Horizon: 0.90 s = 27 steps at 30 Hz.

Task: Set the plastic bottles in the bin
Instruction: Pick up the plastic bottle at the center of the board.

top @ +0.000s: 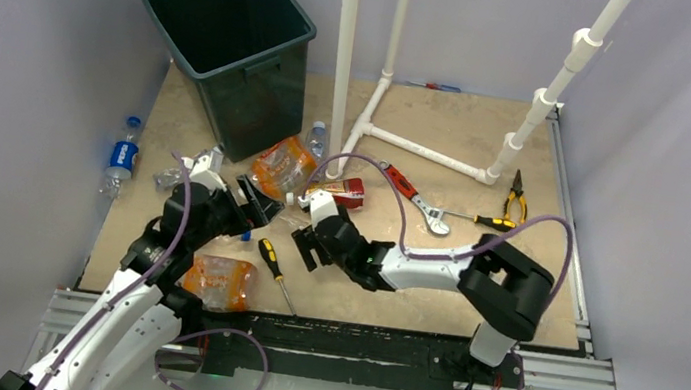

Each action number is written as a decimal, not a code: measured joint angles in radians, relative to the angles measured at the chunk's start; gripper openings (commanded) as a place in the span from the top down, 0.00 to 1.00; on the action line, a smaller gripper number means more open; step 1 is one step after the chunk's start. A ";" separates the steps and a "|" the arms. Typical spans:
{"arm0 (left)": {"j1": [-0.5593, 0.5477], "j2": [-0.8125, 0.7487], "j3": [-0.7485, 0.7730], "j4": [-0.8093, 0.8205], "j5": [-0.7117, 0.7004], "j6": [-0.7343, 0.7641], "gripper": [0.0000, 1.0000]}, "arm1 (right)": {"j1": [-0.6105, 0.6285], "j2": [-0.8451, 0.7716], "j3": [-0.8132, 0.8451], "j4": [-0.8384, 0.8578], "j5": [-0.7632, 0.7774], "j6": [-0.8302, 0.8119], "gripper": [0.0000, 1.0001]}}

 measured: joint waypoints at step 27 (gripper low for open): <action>0.000 0.122 0.157 0.000 -0.018 0.026 0.01 | 0.006 -0.340 -0.311 0.034 -0.058 0.060 0.63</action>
